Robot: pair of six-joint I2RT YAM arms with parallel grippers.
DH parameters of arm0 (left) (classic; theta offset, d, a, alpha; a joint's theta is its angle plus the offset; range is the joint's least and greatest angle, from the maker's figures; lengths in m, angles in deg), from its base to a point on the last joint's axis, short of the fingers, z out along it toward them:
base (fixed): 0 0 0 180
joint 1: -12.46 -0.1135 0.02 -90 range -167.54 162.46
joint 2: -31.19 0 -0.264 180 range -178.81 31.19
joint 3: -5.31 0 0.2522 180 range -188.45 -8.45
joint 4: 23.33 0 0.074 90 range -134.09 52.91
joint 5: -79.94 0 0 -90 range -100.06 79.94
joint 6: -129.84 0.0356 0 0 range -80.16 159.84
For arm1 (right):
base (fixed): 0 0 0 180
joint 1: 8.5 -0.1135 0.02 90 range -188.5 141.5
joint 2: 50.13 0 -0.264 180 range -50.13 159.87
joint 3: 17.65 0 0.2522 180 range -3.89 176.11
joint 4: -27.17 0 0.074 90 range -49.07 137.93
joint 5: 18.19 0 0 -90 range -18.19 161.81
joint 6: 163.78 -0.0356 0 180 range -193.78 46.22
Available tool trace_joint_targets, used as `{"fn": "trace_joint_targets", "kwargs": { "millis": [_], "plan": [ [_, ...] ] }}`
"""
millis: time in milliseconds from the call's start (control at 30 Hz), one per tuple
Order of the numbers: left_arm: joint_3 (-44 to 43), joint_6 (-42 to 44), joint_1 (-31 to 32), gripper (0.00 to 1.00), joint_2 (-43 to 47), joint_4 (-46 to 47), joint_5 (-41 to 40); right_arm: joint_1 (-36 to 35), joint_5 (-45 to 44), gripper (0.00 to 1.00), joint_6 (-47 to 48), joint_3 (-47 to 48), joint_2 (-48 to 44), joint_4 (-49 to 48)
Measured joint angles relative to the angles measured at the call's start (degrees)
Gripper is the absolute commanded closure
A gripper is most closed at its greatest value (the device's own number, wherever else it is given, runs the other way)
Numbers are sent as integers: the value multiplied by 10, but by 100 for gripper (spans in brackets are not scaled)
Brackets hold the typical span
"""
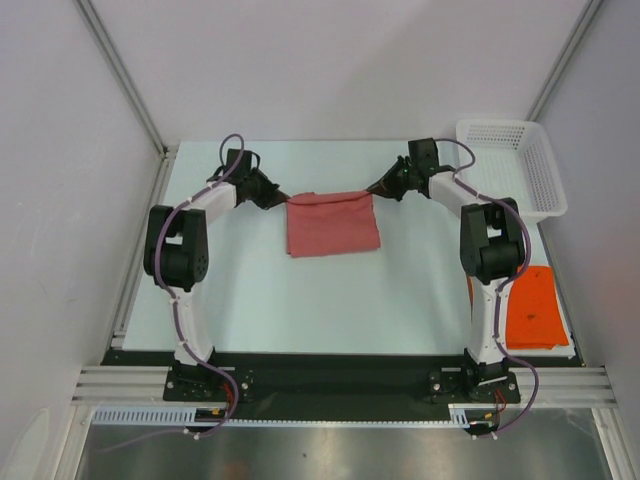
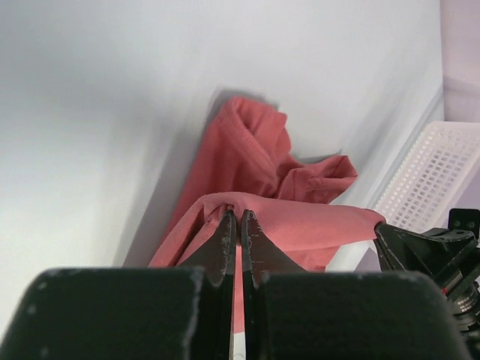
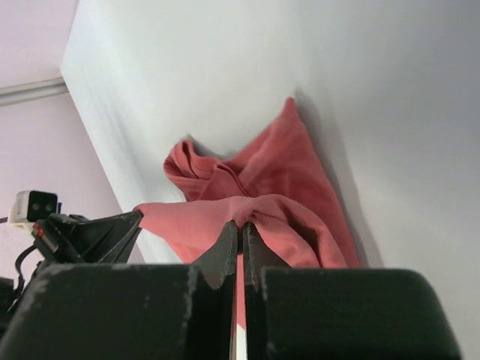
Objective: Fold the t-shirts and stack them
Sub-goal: Fold the tshirt
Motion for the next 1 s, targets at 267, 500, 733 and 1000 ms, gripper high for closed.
{"fn": "trace_joint_targets", "kwargs": {
  "millis": [267,500,733,1000],
  "plan": [
    [-51,5,-1,100,-56,24,40,16,5,100,-2,43,25,10],
    [-68,6,-2,94,-72,37,57,26,20,94,-4,55,59,12],
    [-115,98,-4,65,-89,-16,30,44,49,58,31,122,103,36],
    [-109,196,1,68,-12,-19,44,66,80,44,123,93,44,37]
  ]
}}
